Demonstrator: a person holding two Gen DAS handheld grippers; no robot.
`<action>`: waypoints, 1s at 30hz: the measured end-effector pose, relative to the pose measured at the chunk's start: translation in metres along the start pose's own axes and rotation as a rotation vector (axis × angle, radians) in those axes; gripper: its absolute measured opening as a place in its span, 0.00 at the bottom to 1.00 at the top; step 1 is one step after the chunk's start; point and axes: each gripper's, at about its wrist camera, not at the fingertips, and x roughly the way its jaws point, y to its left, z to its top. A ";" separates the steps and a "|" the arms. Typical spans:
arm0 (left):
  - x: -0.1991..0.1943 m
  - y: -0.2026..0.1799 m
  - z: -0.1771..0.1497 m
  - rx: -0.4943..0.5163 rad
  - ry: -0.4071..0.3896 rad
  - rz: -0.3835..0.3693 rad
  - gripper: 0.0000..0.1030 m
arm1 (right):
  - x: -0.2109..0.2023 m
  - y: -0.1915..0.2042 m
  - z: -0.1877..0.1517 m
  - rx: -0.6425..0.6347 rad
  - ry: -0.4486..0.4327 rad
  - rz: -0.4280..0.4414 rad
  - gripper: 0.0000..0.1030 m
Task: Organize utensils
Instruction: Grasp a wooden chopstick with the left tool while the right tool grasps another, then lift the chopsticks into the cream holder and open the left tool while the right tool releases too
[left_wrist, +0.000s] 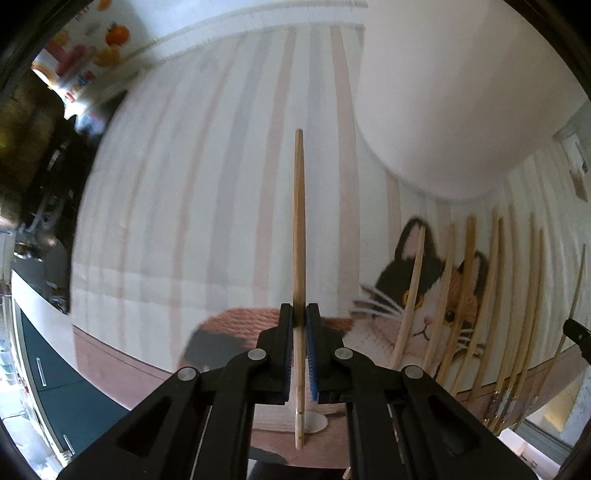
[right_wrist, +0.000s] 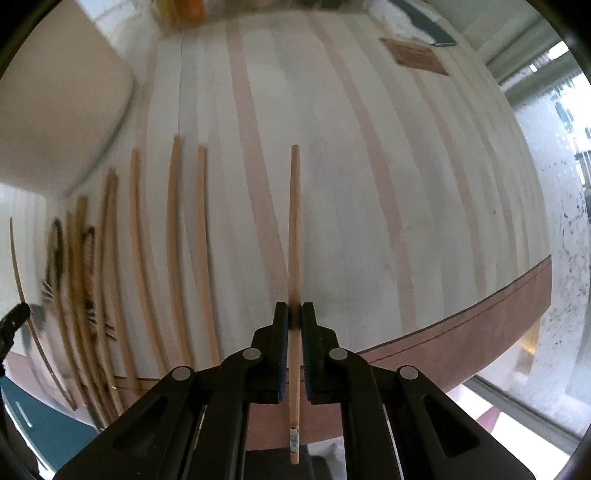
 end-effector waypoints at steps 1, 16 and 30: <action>-0.008 0.002 0.000 -0.004 -0.018 0.001 0.04 | -0.006 -0.002 0.000 0.008 -0.015 0.009 0.07; -0.130 0.049 0.028 -0.138 -0.285 -0.054 0.04 | -0.141 -0.009 0.008 0.026 -0.324 0.130 0.07; -0.297 0.078 0.107 -0.238 -0.595 -0.260 0.04 | -0.308 0.019 0.098 0.009 -0.596 0.402 0.07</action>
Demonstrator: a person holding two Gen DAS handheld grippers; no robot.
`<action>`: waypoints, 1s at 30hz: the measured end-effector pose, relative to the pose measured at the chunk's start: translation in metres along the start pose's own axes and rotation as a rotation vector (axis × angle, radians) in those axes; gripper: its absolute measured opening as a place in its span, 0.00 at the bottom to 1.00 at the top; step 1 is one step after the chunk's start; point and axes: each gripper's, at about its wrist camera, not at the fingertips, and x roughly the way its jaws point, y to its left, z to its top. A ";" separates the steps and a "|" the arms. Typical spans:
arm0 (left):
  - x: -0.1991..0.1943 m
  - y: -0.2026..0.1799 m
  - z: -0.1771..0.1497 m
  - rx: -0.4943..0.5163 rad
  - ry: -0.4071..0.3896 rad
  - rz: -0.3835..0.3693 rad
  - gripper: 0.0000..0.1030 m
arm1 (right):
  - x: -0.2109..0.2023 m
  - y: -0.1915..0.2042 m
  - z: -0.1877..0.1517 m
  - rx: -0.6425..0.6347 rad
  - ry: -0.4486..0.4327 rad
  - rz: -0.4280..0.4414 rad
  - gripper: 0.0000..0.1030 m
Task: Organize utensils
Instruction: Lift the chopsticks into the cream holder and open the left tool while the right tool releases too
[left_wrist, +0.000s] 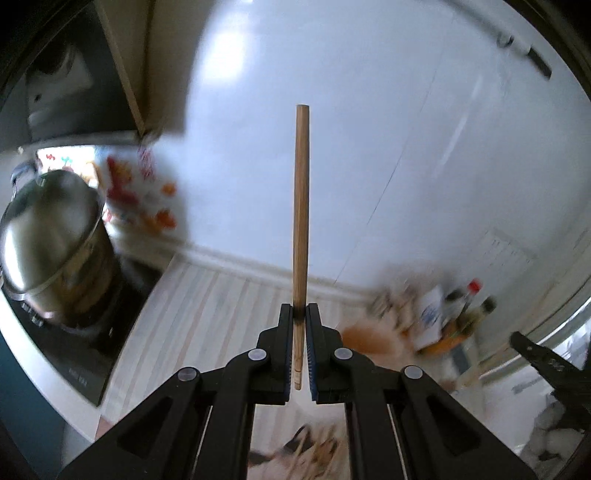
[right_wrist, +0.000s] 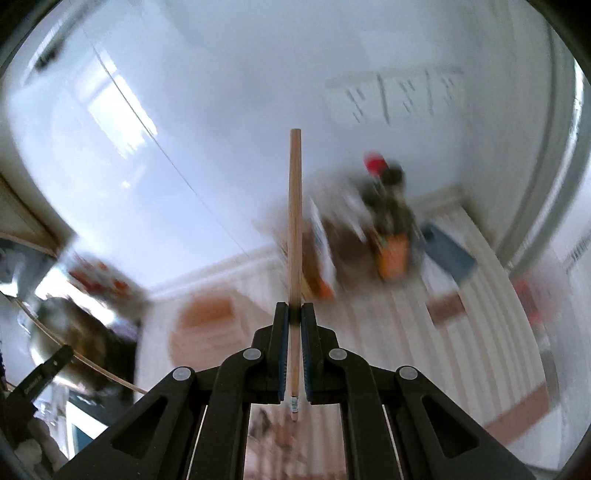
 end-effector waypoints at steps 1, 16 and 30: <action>0.000 -0.006 0.008 -0.002 -0.007 -0.015 0.04 | 0.000 0.005 0.008 -0.006 -0.012 0.005 0.07; 0.111 -0.043 0.032 -0.032 0.141 -0.073 0.04 | 0.093 0.064 0.053 -0.022 0.035 0.056 0.07; 0.139 -0.050 -0.002 0.056 0.286 -0.087 0.09 | 0.152 0.064 0.013 -0.092 0.207 0.070 0.07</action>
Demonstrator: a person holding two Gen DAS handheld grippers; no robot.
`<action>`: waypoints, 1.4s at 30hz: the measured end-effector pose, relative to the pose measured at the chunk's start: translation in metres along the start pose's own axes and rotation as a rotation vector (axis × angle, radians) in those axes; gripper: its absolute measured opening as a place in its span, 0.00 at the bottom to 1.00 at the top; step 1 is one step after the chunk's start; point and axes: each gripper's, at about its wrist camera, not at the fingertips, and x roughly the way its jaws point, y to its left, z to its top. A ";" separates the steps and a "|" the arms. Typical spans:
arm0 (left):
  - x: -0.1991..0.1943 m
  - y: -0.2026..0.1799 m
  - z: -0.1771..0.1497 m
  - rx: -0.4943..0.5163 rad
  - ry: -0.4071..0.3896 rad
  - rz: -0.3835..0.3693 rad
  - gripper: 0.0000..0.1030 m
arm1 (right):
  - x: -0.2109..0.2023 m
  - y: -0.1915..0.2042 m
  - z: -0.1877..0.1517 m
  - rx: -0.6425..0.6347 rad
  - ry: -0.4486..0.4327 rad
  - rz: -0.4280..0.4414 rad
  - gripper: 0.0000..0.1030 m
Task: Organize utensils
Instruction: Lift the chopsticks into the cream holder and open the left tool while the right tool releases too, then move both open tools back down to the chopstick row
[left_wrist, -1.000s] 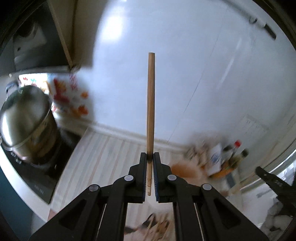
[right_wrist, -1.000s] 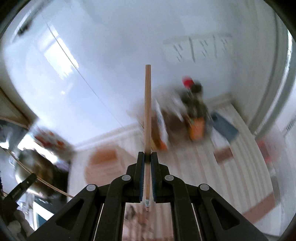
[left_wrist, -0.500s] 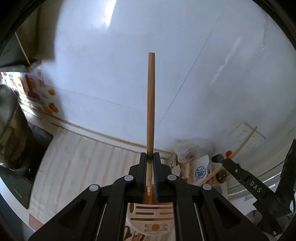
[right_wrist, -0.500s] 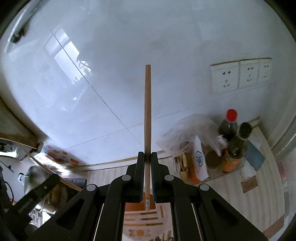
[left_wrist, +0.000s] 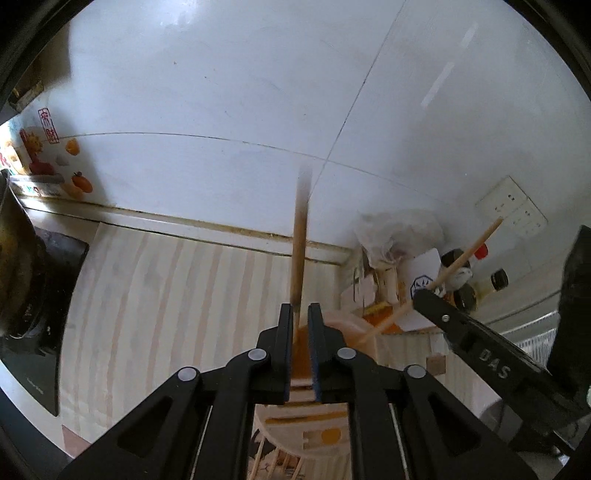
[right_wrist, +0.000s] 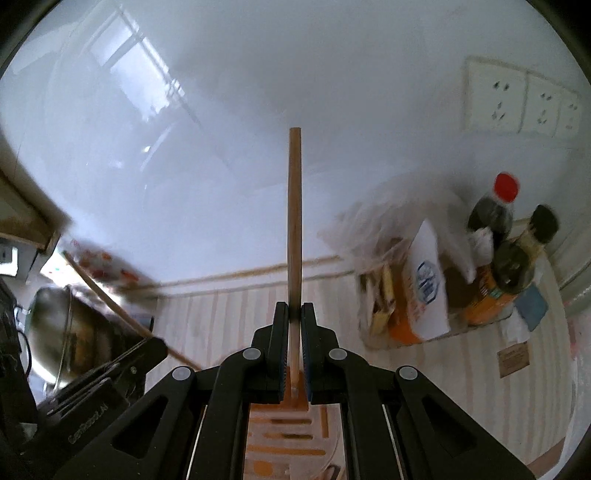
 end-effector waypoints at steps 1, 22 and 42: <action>-0.004 -0.002 0.000 0.006 -0.005 0.004 0.14 | 0.002 -0.003 -0.002 0.002 0.017 0.010 0.07; -0.083 0.028 -0.052 0.103 -0.256 0.268 1.00 | -0.132 -0.029 -0.058 0.044 -0.353 -0.119 1.00; 0.145 0.053 -0.258 0.251 0.448 0.245 0.53 | -0.002 -0.153 -0.259 0.243 0.236 -0.269 0.29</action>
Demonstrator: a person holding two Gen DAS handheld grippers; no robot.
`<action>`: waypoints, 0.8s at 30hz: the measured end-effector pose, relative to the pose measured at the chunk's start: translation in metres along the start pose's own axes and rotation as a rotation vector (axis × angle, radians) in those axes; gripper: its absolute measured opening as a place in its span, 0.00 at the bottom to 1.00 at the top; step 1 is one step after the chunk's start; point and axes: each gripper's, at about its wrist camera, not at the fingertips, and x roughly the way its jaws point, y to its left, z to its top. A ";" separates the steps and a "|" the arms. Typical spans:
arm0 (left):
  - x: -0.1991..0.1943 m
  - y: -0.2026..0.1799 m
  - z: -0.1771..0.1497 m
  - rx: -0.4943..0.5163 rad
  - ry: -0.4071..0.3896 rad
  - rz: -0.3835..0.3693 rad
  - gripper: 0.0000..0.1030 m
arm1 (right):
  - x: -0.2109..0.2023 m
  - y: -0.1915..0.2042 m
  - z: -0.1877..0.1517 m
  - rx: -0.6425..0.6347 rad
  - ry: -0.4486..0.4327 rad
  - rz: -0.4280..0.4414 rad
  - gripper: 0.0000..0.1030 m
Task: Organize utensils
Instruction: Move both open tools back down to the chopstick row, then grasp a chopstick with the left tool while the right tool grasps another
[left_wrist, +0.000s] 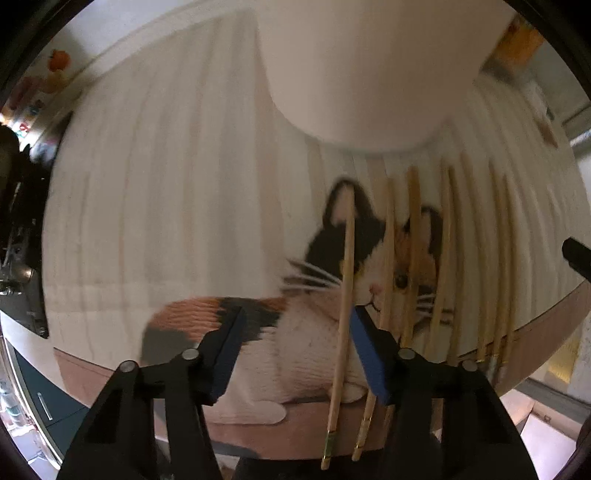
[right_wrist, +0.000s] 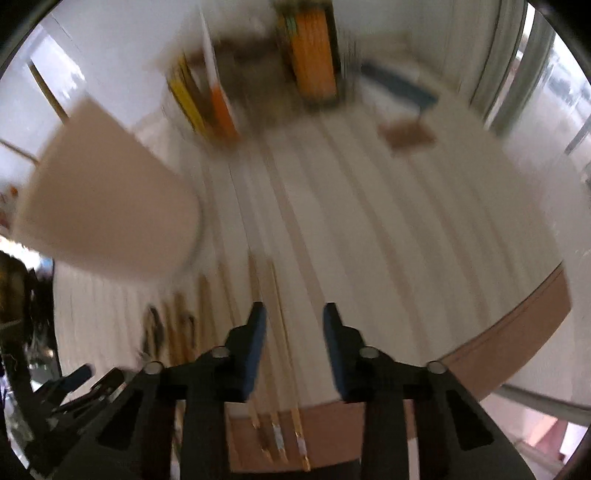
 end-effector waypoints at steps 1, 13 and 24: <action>0.007 -0.004 -0.001 0.009 0.011 0.004 0.53 | 0.007 0.000 -0.003 -0.001 0.025 0.005 0.29; 0.015 0.002 0.000 -0.042 -0.009 -0.046 0.05 | 0.060 0.018 -0.036 -0.139 0.156 -0.065 0.29; 0.014 0.047 -0.019 -0.138 0.033 -0.100 0.06 | 0.055 -0.002 -0.070 -0.146 0.205 -0.137 0.07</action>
